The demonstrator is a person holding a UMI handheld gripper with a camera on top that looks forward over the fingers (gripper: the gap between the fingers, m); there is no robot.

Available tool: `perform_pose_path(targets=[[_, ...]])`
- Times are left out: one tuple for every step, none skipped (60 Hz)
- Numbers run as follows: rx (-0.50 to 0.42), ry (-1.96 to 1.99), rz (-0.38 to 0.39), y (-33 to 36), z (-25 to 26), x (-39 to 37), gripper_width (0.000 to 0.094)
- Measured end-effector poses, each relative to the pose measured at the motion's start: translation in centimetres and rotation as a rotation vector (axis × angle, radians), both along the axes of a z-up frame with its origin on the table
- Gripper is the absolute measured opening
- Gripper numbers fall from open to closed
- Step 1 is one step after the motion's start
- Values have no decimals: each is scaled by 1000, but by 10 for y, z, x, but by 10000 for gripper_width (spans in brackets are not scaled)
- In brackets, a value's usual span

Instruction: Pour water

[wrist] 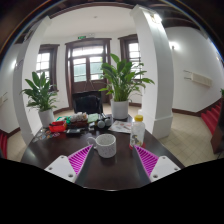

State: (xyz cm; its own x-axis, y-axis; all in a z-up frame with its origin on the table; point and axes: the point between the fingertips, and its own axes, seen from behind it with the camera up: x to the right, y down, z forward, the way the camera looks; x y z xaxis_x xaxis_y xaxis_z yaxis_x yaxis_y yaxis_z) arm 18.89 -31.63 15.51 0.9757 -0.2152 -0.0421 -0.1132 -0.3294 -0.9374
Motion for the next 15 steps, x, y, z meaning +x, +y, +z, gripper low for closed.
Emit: perform_pose_path(targets=[[-1,-4,1,-1,0,-1,785],[-3,-7,3,-2,1,-2,786],[-5,-11,4,-3,1,-3,788],[-6,-15,5,-4,0,-3,789],[-7,-19,4,-4,0,-4,789],[-6,-24,3,-5,1,-4,788],[-6,-29,3,-5,1,-4,786],[-5,-32,2,-6,1,-5,786],[-6,-34,2,-7,2,-5,787],[-5,-36,4,-4,2,-4,786],[-6,-36,6,-4,1,-5,788],[-5,-38,6,-4,1,-6,789],[-5,-39,5,-4,1,-6,788],[-6,-40,5,-5,1,-6,788],[-7,-42,5,-5,1,-7,786]])
